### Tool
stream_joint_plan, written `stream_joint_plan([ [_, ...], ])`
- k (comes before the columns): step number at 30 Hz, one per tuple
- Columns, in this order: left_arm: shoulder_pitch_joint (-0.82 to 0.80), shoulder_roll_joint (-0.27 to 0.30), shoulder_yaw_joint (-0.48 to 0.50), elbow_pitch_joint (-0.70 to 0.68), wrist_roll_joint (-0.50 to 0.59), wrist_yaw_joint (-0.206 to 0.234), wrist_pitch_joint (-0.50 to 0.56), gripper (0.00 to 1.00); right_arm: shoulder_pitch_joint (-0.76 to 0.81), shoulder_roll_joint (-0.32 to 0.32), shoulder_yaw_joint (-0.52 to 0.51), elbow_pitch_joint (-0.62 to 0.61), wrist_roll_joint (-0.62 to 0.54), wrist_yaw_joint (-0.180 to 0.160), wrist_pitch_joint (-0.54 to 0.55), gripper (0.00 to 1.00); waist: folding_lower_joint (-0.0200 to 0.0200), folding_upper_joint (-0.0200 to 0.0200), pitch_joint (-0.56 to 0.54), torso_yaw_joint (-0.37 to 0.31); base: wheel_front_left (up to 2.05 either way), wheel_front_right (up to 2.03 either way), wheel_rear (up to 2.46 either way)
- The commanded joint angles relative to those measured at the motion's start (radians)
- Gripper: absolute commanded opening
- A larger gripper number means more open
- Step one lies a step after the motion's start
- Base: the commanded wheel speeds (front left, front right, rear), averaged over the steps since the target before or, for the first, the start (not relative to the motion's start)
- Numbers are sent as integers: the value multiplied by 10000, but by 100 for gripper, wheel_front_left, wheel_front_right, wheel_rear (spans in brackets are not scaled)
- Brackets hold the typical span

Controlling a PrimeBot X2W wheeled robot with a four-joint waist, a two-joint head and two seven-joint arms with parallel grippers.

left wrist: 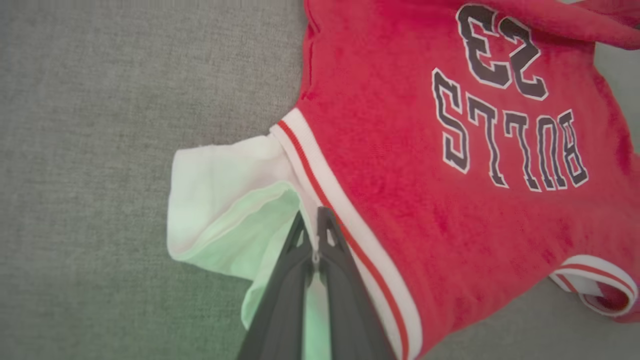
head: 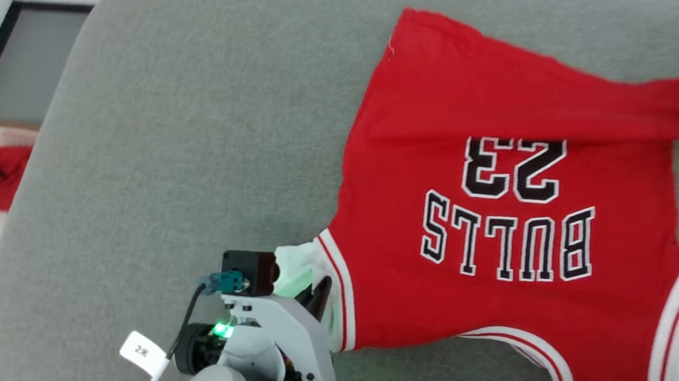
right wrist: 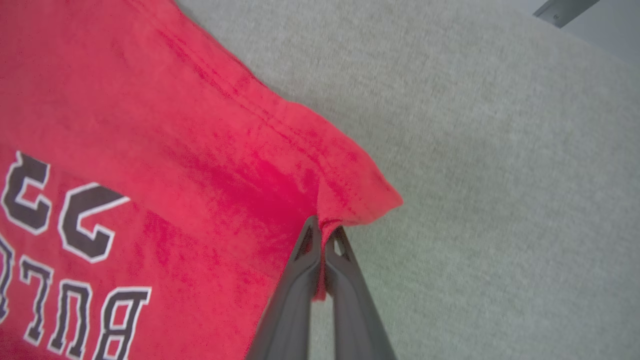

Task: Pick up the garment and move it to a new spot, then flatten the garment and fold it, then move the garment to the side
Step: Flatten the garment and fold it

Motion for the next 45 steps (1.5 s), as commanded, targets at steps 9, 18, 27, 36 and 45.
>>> stream_joint_plan([
  [9,479,382,114,-275,-141,282,143,0,3463,-388,-1536,-2827,683,4,456,0,0,-1,-1061,-989,0,0,0],
  [18,720,617,143,-439,-189,425,221,0,6427,703,-3845,-5052,55,4,1149,0,0,-1,-1246,-1202,0,0,0],
  [27,732,662,122,-470,-218,449,276,0,7307,1870,-4605,-6180,-754,4,1307,79,0,-1,-1296,-1348,0,0,0],
  [36,746,662,140,-460,-242,476,194,0,7788,1945,-4764,-6933,-1074,4,243,100,0,-1,-1379,-1448,0,0,0],
  [45,774,686,147,-523,-260,524,170,0,7619,1485,-3917,-7930,-1898,4,-3206,100,0,-1,-1362,-1537,0,0,0],
])
